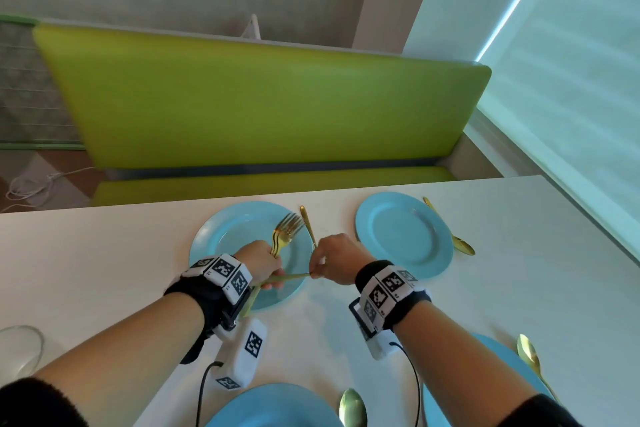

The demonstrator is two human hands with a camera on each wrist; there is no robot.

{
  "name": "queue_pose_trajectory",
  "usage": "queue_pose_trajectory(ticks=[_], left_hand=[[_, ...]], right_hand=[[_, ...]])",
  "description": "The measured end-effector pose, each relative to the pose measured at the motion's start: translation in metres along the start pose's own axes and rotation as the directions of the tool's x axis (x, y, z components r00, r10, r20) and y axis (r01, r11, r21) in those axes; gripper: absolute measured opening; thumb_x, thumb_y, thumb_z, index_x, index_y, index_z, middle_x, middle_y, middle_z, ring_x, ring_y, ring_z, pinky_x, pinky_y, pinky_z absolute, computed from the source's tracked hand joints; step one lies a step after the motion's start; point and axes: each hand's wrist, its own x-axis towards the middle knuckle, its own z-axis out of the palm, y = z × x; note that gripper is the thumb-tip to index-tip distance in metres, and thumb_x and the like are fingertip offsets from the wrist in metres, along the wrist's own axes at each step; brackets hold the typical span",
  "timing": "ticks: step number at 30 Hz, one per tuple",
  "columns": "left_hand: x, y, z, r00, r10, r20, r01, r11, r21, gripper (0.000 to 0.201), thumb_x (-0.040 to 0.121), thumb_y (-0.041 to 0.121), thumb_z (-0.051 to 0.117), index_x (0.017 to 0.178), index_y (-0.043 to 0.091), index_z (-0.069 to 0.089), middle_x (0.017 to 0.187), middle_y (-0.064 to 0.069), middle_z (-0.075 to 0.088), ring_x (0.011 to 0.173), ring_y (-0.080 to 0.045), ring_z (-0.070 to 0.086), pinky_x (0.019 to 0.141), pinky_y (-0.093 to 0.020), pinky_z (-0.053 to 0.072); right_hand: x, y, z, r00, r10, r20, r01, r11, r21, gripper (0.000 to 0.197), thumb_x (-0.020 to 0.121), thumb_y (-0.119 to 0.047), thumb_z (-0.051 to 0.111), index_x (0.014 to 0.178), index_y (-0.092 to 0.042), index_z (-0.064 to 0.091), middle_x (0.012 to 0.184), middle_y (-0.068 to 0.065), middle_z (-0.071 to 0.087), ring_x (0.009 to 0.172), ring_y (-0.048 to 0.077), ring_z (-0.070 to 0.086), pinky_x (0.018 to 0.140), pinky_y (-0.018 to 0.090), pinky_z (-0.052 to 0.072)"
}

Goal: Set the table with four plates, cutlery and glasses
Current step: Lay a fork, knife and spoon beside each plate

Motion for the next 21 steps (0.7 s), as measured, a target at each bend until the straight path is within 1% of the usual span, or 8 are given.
queue_pose_trajectory(ticks=[2,5,7,11,13,15,18,21], left_hand=[[0.008,-0.004,-0.007,0.992,0.002,-0.129,-0.005,1.000,-0.022,0.022,0.095,0.008,0.043,0.073,0.008,0.046,0.075,-0.014,0.066,0.069,-0.031,0.066,0.064,-0.033,0.052],[0.016,-0.009,-0.023,0.962,-0.013,-0.274,-0.002,0.998,-0.055,0.019,0.093,0.007,0.043,0.074,0.008,0.047,0.079,-0.014,0.066,0.081,-0.030,0.065,0.085,-0.040,0.053],[0.019,-0.010,-0.031,0.949,-0.029,-0.313,0.012,0.998,-0.057,0.010,0.091,0.006,0.043,0.084,0.005,0.049,0.077,-0.012,0.068,0.084,-0.030,0.067,0.081,-0.036,0.053],[0.023,-0.007,-0.036,0.953,-0.029,-0.302,-0.015,0.990,-0.140,0.024,0.095,0.007,0.041,0.071,0.012,0.042,0.065,-0.002,0.059,0.067,-0.024,0.059,0.060,-0.027,0.045],[0.024,-0.008,-0.036,0.954,-0.024,-0.297,-0.029,0.984,-0.173,0.026,0.095,0.007,0.041,0.070,0.013,0.042,0.065,-0.001,0.058,0.058,-0.018,0.055,0.053,-0.023,0.040],[0.027,-0.011,-0.034,0.953,-0.030,-0.303,-0.031,0.981,-0.193,0.026,0.095,0.007,0.043,0.070,0.013,0.044,0.065,-0.001,0.058,0.056,-0.015,0.054,0.053,-0.022,0.040],[0.030,-0.015,-0.031,0.952,-0.037,-0.305,-0.028,0.978,-0.206,0.026,0.095,0.008,0.043,0.069,0.013,0.046,0.065,-0.001,0.059,0.057,-0.016,0.055,0.054,-0.022,0.041],[0.032,-0.016,-0.028,0.952,-0.039,-0.304,-0.029,0.976,-0.217,0.027,0.095,0.007,0.042,0.069,0.014,0.045,0.065,-0.001,0.058,0.056,-0.015,0.054,0.053,-0.023,0.040]], right_hand=[[0.002,0.016,-0.003,0.994,0.107,-0.016,-0.106,0.993,0.060,0.015,0.083,-0.024,0.067,0.095,-0.021,0.074,0.106,-0.003,0.067,0.101,0.015,0.060,0.083,0.028,0.049],[0.006,0.042,-0.007,0.957,0.282,-0.066,-0.264,0.944,0.197,0.011,0.082,-0.020,0.069,0.090,-0.018,0.076,0.099,0.001,0.070,0.096,0.018,0.064,0.090,0.033,0.054],[0.010,0.056,-0.007,0.917,0.386,-0.096,-0.350,0.898,0.269,0.012,0.084,-0.017,0.068,0.091,-0.014,0.076,0.094,0.003,0.069,0.094,0.019,0.064,0.092,0.033,0.053],[0.023,0.075,0.000,0.835,0.545,-0.072,-0.513,0.820,0.254,0.024,0.087,-0.022,0.060,0.104,-0.011,0.071,0.108,0.008,0.068,0.106,0.024,0.061,0.093,0.029,0.049],[0.031,0.078,0.007,0.807,0.588,-0.060,-0.552,0.786,0.280,0.027,0.086,-0.023,0.059,0.108,-0.011,0.069,0.111,0.010,0.067,0.098,0.024,0.060,0.089,0.028,0.046],[0.038,0.078,0.015,0.792,0.604,-0.084,-0.566,0.780,0.268,0.028,0.088,-0.022,0.055,0.109,-0.010,0.069,0.105,0.007,0.066,0.092,0.019,0.059,0.088,0.027,0.048],[0.047,0.073,0.022,0.780,0.613,-0.126,-0.568,0.779,0.266,0.026,0.089,-0.019,0.051,0.102,-0.007,0.070,0.104,0.007,0.070,0.099,0.022,0.064,0.090,0.029,0.053],[0.055,0.074,0.027,0.759,0.643,-0.104,-0.590,0.747,0.306,0.021,0.084,-0.015,0.054,0.092,-0.005,0.071,0.094,0.010,0.071,0.087,0.024,0.065,0.080,0.029,0.056]])
